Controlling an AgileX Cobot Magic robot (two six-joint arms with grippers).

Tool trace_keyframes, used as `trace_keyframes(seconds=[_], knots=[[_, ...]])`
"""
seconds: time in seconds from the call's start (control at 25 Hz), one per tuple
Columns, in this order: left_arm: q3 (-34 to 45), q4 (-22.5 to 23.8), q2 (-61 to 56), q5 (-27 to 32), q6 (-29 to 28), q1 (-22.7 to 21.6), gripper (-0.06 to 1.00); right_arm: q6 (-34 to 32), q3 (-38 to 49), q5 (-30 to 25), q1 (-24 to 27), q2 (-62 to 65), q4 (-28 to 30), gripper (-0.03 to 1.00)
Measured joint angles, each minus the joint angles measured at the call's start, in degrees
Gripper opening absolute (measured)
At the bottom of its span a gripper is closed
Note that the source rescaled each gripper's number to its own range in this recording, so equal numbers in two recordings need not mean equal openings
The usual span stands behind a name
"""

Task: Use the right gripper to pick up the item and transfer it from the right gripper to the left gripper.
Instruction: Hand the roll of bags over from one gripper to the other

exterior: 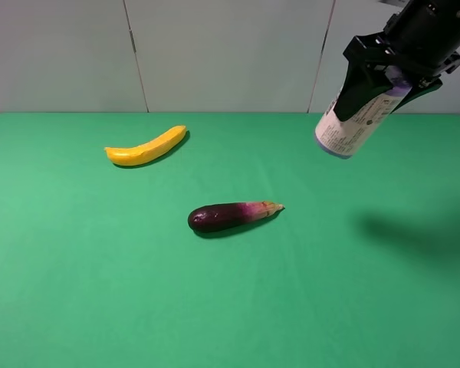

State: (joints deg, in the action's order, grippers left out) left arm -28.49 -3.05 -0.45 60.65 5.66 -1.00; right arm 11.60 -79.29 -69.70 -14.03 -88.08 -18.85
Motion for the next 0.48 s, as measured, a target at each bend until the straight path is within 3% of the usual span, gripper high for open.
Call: trace_keyframes(seconds=[0.24, 0.48], knots=[[0.0, -0.7, 0.0, 0.0, 1.3, 0.0, 0.94, 8.2, 0.9, 0.4, 0.0, 0.9, -8.2, 0.01], [0.0, -5.0, 1.2, 0.1, 6.7, 0.0, 0.94, 15.7, 0.9, 0.0, 0.0, 1.1, -15.3, 0.00]])
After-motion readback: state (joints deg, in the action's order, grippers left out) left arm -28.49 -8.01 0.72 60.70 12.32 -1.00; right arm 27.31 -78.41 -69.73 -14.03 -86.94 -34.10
